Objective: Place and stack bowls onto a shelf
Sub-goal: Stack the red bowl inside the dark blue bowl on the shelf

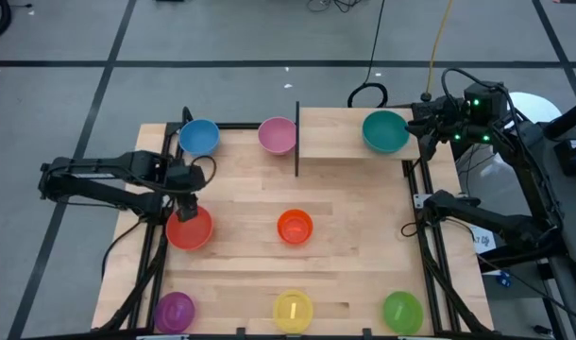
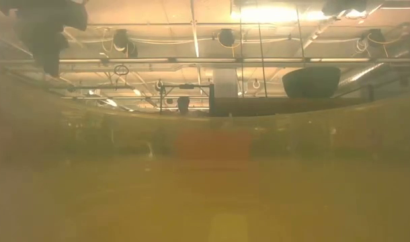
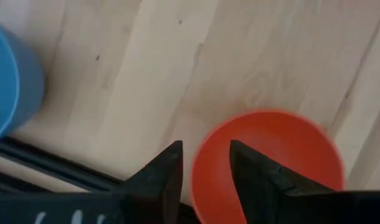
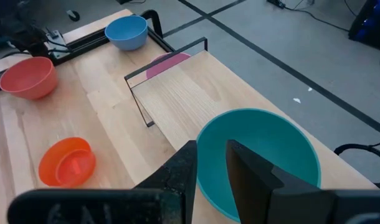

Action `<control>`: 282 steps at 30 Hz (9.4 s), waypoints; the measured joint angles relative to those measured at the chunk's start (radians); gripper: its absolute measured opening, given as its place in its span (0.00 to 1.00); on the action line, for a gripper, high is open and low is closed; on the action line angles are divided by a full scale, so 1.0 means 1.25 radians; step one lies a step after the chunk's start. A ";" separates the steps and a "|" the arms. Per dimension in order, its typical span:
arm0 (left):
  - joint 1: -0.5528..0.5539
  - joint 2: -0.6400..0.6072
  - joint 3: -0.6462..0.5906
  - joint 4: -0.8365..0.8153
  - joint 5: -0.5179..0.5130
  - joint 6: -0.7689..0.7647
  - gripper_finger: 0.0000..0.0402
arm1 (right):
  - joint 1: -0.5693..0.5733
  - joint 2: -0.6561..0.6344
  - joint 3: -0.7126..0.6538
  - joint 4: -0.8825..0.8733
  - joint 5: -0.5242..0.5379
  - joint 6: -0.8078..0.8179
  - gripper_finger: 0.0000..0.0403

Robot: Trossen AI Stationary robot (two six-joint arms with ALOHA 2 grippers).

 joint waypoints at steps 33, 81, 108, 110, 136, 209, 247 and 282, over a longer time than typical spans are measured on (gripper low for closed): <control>0.000 0.017 -0.242 0.124 0.086 0.050 0.34 | 0.000 0.000 0.000 -0.001 0.000 -0.024 0.20; 0.062 0.308 -0.208 0.141 0.134 -0.034 0.04 | 0.000 0.000 0.000 0.011 0.000 -0.024 0.20; 0.206 0.305 0.383 0.213 0.037 -0.057 0.01 | 0.000 0.000 0.000 0.011 0.001 -0.066 0.20; 0.223 0.318 0.423 0.243 0.036 -0.037 0.01 | 0.000 -0.001 0.000 0.011 0.001 -0.066 0.20; 0.297 0.711 0.774 0.904 0.034 0.216 0.01 | 0.000 -0.029 0.001 0.211 -0.002 0.036 0.20; 0.307 0.803 0.775 1.213 -0.243 0.243 0.01 | 0.409 0.230 -0.532 1.615 0.664 -0.444 0.20; 0.258 0.805 0.775 1.108 -0.254 0.191 0.02 | 0.369 0.228 -0.532 1.662 0.725 -0.430 0.01; 0.154 0.782 0.774 1.014 -0.232 0.399 0.36 | 0.404 -0.112 -0.492 1.060 0.784 -0.415 0.00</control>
